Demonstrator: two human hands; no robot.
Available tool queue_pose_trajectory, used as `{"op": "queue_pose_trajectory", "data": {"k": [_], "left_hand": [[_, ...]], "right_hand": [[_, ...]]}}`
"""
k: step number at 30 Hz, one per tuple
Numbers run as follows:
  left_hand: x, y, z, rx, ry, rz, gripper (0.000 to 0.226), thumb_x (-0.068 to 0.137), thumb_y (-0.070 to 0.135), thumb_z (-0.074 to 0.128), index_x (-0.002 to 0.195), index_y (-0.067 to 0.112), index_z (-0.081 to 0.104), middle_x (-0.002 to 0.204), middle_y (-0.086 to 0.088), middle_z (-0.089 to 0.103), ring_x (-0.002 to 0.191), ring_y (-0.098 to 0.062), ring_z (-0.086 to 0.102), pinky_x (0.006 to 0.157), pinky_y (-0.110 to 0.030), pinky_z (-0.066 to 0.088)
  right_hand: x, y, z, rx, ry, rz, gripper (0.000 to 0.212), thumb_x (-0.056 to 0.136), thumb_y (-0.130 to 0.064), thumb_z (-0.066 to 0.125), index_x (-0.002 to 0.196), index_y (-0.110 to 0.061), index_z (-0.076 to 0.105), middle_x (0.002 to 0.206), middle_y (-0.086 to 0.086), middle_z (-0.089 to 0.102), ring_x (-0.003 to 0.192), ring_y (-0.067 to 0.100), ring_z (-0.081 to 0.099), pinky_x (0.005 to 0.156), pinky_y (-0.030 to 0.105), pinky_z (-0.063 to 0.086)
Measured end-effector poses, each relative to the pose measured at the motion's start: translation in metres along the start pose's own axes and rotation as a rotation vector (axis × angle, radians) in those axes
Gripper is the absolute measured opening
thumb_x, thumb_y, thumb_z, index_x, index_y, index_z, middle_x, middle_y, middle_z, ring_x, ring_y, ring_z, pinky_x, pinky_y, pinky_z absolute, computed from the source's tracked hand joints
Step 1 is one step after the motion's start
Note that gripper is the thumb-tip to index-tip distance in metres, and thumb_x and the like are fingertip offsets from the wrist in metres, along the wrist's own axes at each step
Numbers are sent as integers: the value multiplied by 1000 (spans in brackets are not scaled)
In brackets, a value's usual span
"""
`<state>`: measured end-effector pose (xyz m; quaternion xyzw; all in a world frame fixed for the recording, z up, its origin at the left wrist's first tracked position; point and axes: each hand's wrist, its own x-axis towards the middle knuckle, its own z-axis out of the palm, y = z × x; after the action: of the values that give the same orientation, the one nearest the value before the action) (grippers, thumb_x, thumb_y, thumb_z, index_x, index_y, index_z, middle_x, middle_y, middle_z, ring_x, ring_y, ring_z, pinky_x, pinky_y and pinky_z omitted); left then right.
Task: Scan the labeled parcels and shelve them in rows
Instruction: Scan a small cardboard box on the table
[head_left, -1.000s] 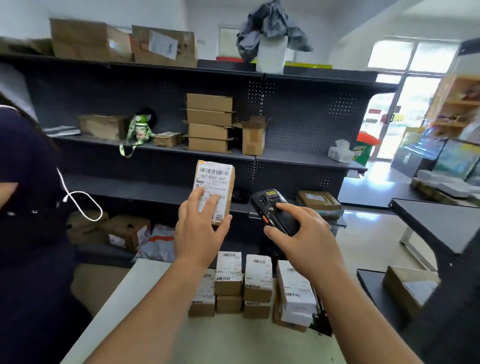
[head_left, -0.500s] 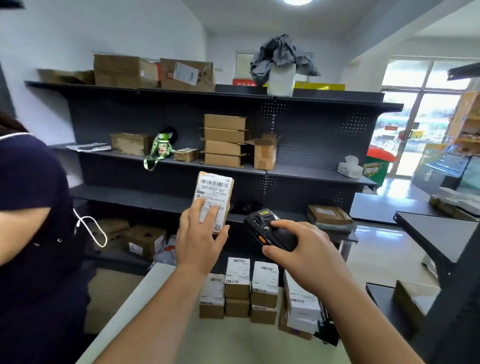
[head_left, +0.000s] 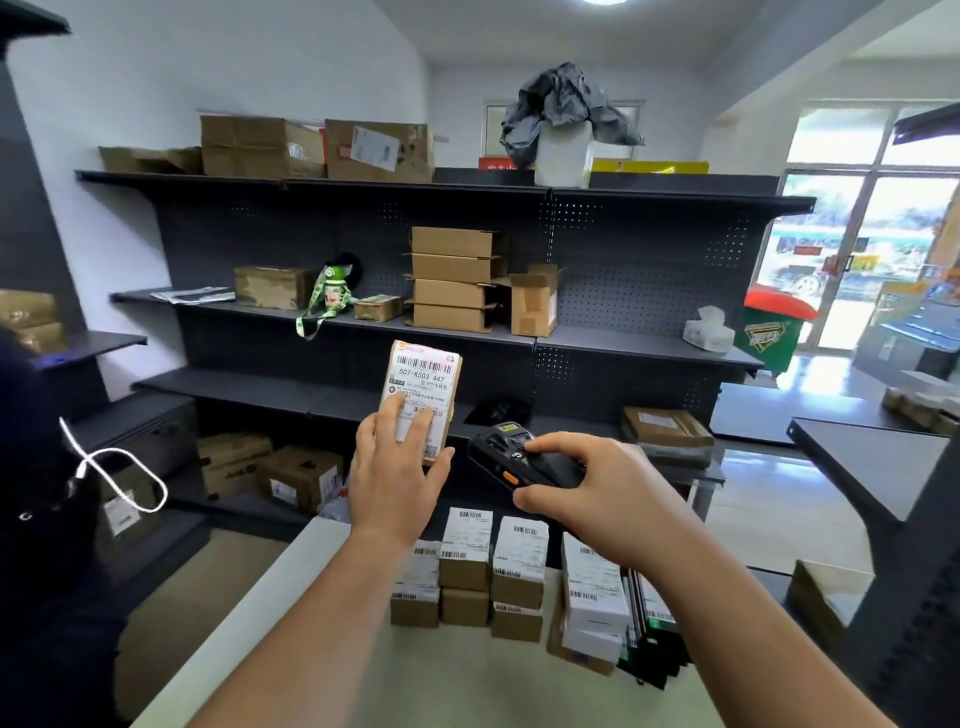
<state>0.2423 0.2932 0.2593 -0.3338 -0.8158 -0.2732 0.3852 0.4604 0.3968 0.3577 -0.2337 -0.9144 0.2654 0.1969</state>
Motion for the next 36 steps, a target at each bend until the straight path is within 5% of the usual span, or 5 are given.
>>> {"op": "queue_pose_trajectory", "data": {"k": [15, 27, 36], "left_hand": [[-3, -9, -4, 6, -64, -2, 50, 84, 39, 70, 128, 17, 58, 144, -11, 40, 124, -35, 43, 86, -47, 54], [-21, -7, -18, 14, -93, -8, 52, 83, 38, 72, 128, 18, 57, 144, -11, 38, 125, -35, 42, 85, -47, 54], [-33, -2, -30, 22, -93, 1, 51, 82, 38, 74, 126, 16, 59, 143, -12, 41, 123, -35, 44, 82, -47, 57]], "right_hand": [[-4, -14, 2, -41, -45, -13, 51, 74, -55, 72, 123, -46, 59, 101, -16, 60, 78, 5, 58, 61, 22, 43], [-26, -19, 3, -24, -45, -30, 48, 77, -49, 73, 123, -45, 60, 91, -25, 54, 68, 2, 63, 62, 19, 51], [-37, -11, 5, -6, -48, -28, 50, 74, -51, 73, 121, -50, 58, 109, -18, 59, 81, 4, 63, 73, 29, 59]]}}
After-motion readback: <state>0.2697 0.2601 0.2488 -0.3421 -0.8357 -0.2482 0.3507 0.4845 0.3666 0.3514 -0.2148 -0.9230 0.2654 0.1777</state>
